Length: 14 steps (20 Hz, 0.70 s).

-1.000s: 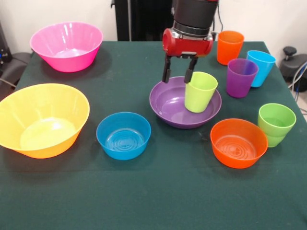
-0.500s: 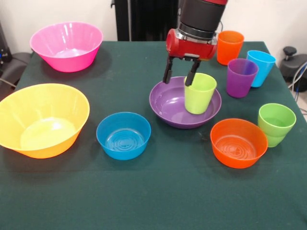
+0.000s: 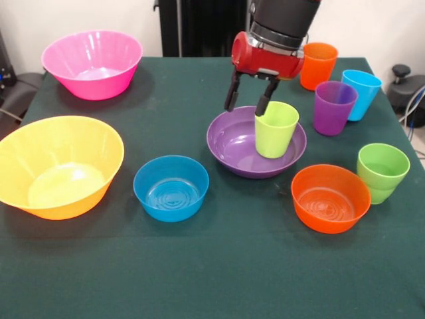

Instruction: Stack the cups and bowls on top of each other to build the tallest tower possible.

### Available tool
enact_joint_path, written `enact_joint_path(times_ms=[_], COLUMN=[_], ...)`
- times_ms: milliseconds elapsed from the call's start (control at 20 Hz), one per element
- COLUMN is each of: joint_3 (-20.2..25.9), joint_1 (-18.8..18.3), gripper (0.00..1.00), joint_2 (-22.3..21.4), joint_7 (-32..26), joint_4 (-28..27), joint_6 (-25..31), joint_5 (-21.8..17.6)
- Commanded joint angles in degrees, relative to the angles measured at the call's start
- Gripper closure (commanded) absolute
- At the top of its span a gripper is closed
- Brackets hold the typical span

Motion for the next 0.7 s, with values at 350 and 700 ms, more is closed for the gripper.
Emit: enact_joint_path(times_ms=[350,700], joint_3=[8.38,9.8], joint_1=[-1.03,-1.15], gripper=[0.0,0.0], joint_2=[-3.51,-3.82], joint_7=[13.13,10.2], joint_4=[-5.76,-5.52], joint_6=[-8.49,-7.84], joint_5=[2.9,4.21])
